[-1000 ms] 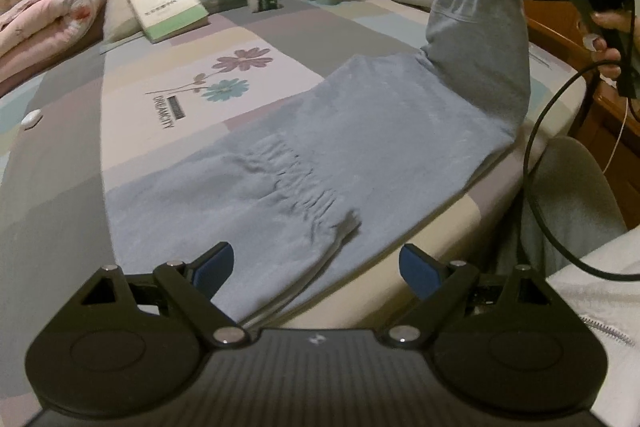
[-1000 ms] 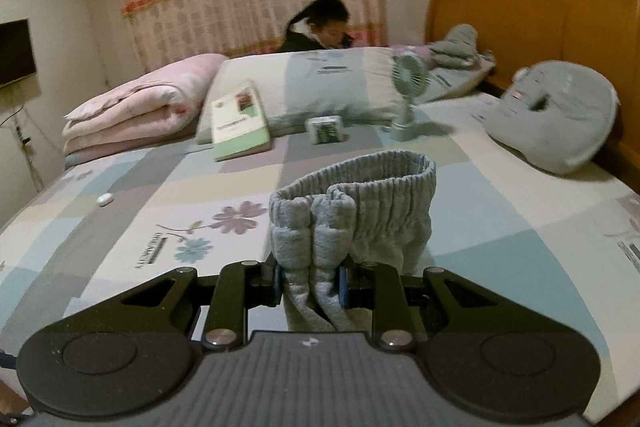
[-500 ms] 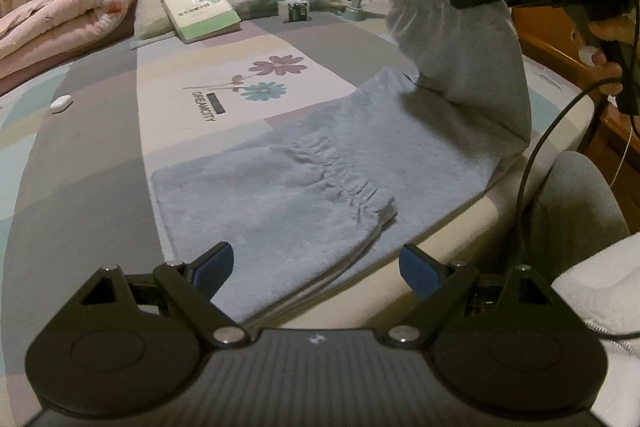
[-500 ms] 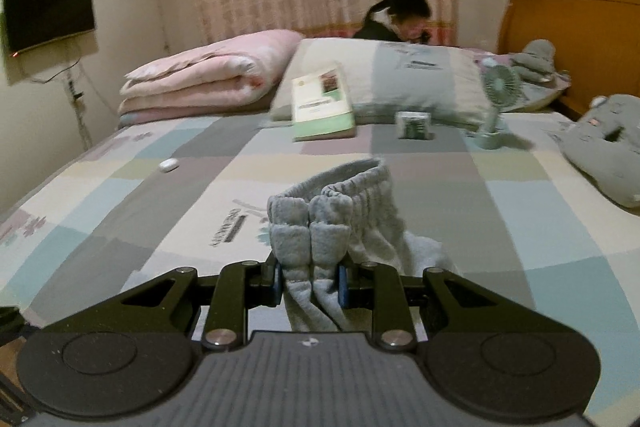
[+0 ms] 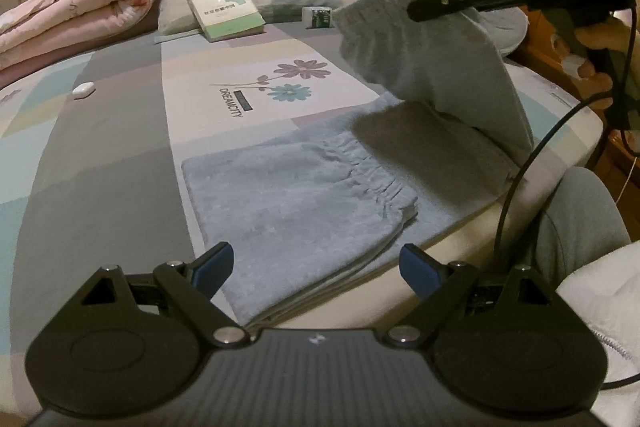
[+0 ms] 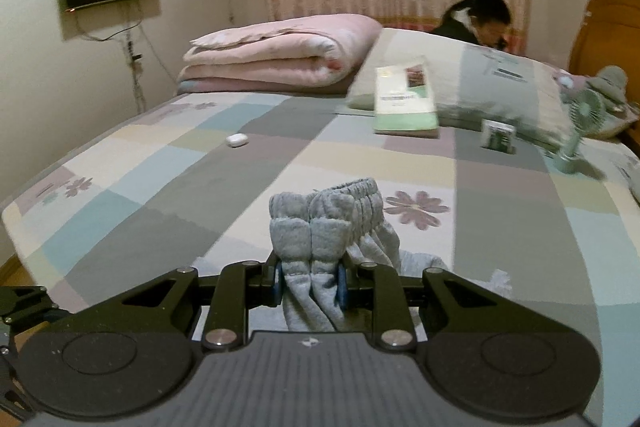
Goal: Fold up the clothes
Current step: 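Lift the held sweatpants end with the right gripper and fold it over the rest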
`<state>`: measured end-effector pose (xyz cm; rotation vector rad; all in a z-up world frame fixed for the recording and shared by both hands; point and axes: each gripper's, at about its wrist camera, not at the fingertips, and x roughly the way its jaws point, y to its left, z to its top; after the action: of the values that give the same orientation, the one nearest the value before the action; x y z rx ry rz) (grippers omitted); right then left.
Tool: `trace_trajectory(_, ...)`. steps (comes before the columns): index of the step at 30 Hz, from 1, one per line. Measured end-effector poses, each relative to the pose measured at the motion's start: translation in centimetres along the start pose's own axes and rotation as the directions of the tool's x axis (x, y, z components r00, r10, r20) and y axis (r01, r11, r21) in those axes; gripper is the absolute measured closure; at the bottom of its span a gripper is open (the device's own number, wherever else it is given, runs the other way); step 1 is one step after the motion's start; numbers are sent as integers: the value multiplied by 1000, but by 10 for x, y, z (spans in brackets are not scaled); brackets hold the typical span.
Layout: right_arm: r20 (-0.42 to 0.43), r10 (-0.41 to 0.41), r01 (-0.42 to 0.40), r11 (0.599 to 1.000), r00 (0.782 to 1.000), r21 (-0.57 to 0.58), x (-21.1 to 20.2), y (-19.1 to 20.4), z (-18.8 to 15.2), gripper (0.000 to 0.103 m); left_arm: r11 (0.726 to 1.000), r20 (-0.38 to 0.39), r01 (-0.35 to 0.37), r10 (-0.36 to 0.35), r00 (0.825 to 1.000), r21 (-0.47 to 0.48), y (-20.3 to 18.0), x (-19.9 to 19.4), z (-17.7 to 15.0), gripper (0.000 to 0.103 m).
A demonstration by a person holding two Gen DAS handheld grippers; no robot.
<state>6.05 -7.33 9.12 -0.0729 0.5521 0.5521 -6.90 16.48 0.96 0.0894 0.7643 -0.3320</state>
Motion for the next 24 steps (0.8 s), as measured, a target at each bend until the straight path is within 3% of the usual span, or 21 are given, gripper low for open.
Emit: trace_trajectory(24,2,49,-46,941,999,-335,35,111,-11,75,994,18,-54,56,998,-96,21,-19,-16,12)
